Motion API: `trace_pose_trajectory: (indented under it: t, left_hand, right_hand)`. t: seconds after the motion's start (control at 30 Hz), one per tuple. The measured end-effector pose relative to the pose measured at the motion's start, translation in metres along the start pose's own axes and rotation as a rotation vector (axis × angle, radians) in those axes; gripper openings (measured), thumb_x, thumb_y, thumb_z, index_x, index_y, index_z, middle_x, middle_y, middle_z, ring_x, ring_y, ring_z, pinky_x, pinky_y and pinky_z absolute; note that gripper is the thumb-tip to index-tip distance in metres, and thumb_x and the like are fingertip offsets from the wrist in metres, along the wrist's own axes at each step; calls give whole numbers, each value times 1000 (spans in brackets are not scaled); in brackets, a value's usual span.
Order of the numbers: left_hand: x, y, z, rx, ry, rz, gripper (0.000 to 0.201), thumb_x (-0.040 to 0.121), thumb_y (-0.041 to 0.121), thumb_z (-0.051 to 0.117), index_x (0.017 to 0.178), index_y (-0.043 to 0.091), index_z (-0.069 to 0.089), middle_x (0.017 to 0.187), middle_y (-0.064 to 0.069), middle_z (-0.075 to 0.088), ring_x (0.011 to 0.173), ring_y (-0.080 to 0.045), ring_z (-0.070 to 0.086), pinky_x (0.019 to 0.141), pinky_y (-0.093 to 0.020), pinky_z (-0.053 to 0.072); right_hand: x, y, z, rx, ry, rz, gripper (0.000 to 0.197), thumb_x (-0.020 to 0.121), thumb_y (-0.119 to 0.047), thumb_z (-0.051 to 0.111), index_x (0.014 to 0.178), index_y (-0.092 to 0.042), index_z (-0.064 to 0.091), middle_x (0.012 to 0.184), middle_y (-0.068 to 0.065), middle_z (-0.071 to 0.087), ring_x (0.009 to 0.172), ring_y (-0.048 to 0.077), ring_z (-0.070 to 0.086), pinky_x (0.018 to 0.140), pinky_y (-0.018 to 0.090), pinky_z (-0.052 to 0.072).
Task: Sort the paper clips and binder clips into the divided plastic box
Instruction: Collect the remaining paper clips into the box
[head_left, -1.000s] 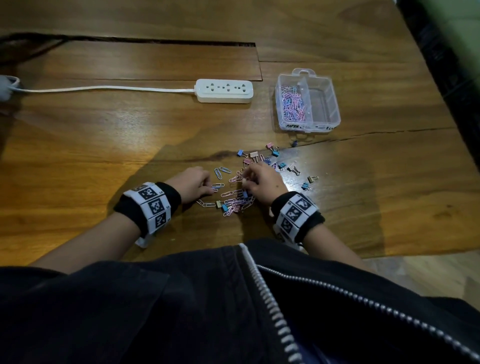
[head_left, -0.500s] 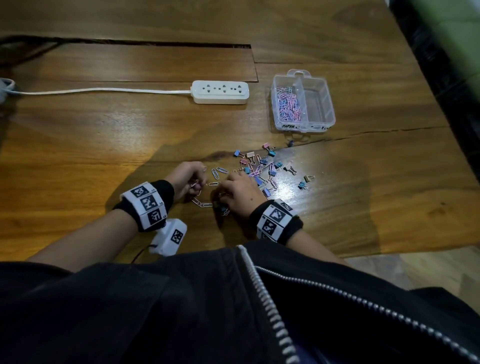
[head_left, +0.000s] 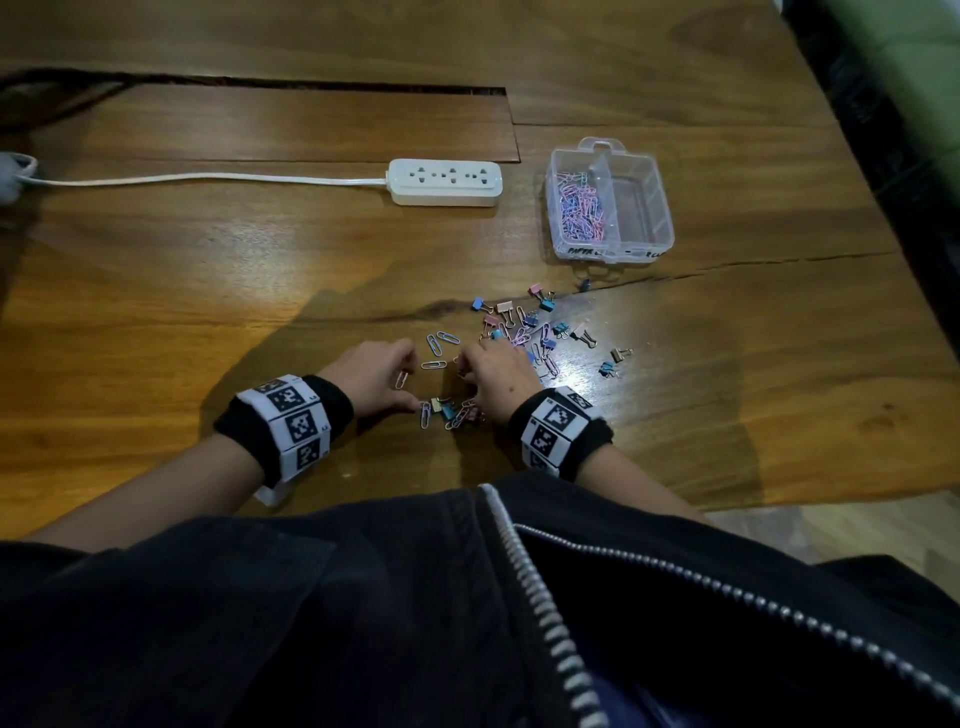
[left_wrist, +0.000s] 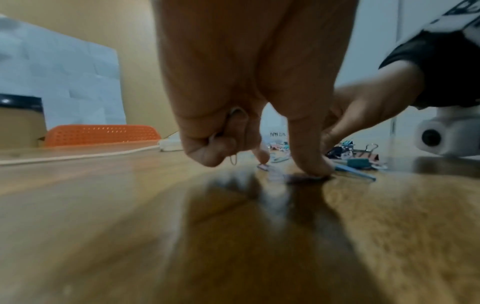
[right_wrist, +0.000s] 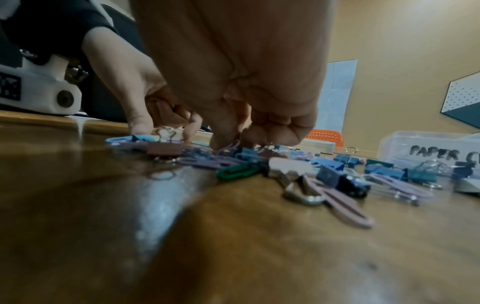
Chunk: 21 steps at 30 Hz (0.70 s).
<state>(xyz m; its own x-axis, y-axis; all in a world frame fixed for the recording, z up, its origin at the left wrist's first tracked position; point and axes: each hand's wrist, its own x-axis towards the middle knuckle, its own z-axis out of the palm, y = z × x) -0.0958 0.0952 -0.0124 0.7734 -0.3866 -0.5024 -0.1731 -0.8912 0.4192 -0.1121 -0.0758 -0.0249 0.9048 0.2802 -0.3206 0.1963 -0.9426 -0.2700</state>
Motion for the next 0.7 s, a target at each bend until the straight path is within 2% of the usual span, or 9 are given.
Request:
trace_pose_trajectory:
  t: [0.07, 0.17, 0.3, 0.4, 0.43, 0.5, 0.57, 0.63, 0.7]
  left_hand:
    - [1, 1, 2, -1, -22, 22, 36, 81, 30, 66, 109, 13, 51, 116, -2, 60, 103, -20, 56, 85, -30, 44]
    - [4, 8, 3, 62, -46, 65, 13, 88, 29, 57, 91, 18, 52, 96, 0, 57, 86, -15, 51, 76, -25, 41]
    - [16, 11, 5, 26, -20, 38, 24, 92, 23, 48, 69, 20, 42, 81, 0, 52, 78, -16, 48, 64, -23, 36]
    - [18, 12, 5, -186, 115, -42, 32, 89, 18, 51, 61, 21, 35, 66, 3, 42, 66, -16, 41, 55, -22, 30]
    - [18, 12, 3, -286, 160, -67, 33, 88, 18, 53, 60, 20, 35, 63, 4, 40, 62, -14, 39, 54, -22, 29]
    - [19, 12, -1, -522, 200, -118, 33, 88, 17, 56, 61, 19, 37, 61, 4, 40, 56, -11, 37, 52, -22, 30]
    - [21, 10, -6, -715, 170, -163, 32, 88, 8, 56, 65, 19, 35, 60, 1, 39, 44, -7, 40, 43, -19, 33]
    - [23, 8, -8, -899, 115, -190, 35, 86, -5, 51, 72, 19, 31, 59, -3, 37, 28, -3, 37, 31, -14, 29]
    - [25, 7, -10, -1010, 101, -218, 38, 85, -12, 44, 74, 20, 29, 59, -5, 37, 23, -3, 32, 27, -12, 23]
  right_hand:
    - [1, 1, -1, -17, 11, -2, 22, 88, -9, 50, 110, -11, 52, 114, 9, 55, 109, 25, 46, 94, 34, 35]
    - [0, 2, -3, -72, 17, -9, 22, 88, -9, 49, 110, -11, 52, 115, 9, 54, 110, 25, 45, 95, 34, 35]
    - [1, 4, -4, -73, 27, 32, 22, 89, -13, 51, 110, -10, 52, 119, 8, 52, 113, 24, 43, 96, 34, 36]
    - [1, 11, -10, 347, 115, 166, 7, 89, -8, 50, 93, -11, 56, 109, 9, 53, 106, 21, 46, 93, 31, 40]
    - [0, 15, -13, 556, 130, 222, 10, 89, -5, 50, 85, -12, 54, 102, 7, 55, 97, 18, 50, 88, 28, 44]
    - [-5, 24, -18, 939, 97, 300, 20, 89, -2, 50, 74, -16, 49, 83, 1, 56, 76, 11, 53, 67, 19, 47]
    - [-12, 31, -20, 1155, 63, 329, 23, 88, 1, 50, 73, -17, 51, 73, 0, 55, 63, 10, 52, 55, 20, 45]
    - [-15, 38, -18, 1319, 67, 346, 23, 88, 5, 48, 79, -15, 54, 71, 2, 55, 58, 10, 53, 55, 24, 43]
    - [-17, 41, -20, 1469, 59, 362, 27, 90, 9, 41, 87, -13, 56, 70, 3, 53, 57, 10, 53, 56, 25, 42]
